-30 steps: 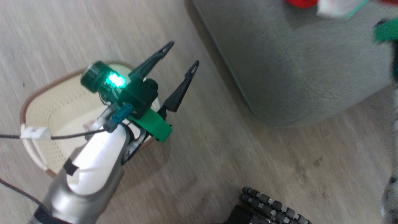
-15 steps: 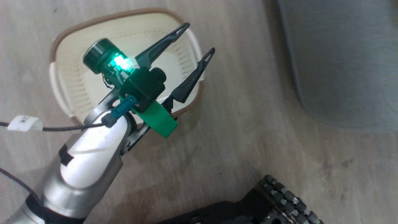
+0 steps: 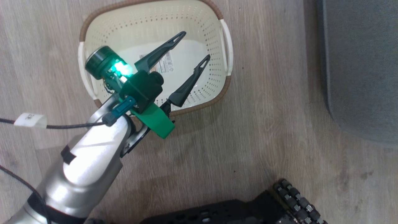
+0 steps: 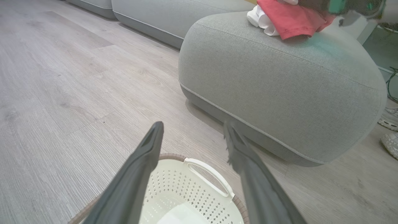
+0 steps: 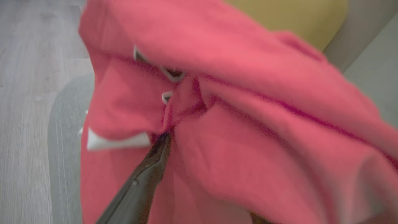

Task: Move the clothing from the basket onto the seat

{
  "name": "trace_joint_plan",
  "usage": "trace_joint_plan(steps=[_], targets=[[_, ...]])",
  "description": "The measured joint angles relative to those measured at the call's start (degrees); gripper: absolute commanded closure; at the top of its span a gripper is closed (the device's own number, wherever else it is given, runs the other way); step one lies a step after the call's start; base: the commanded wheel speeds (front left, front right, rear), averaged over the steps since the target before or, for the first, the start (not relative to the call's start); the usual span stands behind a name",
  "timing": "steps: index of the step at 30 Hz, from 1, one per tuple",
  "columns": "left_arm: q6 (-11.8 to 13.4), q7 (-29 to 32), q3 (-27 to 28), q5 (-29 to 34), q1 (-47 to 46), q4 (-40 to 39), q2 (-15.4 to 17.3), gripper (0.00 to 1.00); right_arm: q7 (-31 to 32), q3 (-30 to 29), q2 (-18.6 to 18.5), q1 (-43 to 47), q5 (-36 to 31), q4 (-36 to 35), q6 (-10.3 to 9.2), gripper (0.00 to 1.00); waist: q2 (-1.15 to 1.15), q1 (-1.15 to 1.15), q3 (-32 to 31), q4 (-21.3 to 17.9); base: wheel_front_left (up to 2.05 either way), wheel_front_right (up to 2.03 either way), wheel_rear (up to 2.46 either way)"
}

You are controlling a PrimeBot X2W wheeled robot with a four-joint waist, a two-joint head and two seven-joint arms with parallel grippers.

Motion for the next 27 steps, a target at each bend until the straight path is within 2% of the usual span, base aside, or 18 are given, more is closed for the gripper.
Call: trace_joint_plan(steps=[6,10,17,18,22,27], targets=[[0.03,-0.27,0.20,-0.57,0.38,1.77,-1.38,0.00,-5.58,6.58,0.14,10.07,5.17,2.63,-0.01,0.00,0.00,0.00,-4.30,-0.68,0.00,0.00,0.00],[0.15,-0.51,0.88,-1.08,1.96,2.97,-2.42,0.00,-7.54,12.35,0.47,16.34,7.87,1.64,-0.01,0.00,0.00,0.00,-7.77,-0.96,0.00,0.00,0.00],[1.56,-0.51,5.61,-1.68,6.38,5.21,-4.42,0.00,-8.37,21.79,3.47,25.32,10.73,-7.79,-0.01,0.00,0.00,0.00,-14.35,-0.36,0.00,0.00,0.00],[1.56,-0.51,5.61,-1.68,6.38,5.21,-4.42,0.00,-8.37,21.79,3.47,25.32,10.73,-7.79,-0.01,0.00,0.00,0.00,-14.35,-0.36,0.00,0.00,0.00],[2.32,-0.51,9.67,-2.00,9.41,7.10,-5.43,0.00,-8.62,26.70,5.83,28.04,12.16,-13.13,-0.01,0.00,0.00,-0.01,-18.13,0.78,0.00,0.00,0.00],[3.14,-0.51,15.12,-1.89,12.78,8.88,-6.60,0.00,-8.62,32.78,6.42,31.49,12.65,-16.81,-0.01,0.00,0.00,-0.01,-22.60,3.00,0.00,0.00,0.00]])
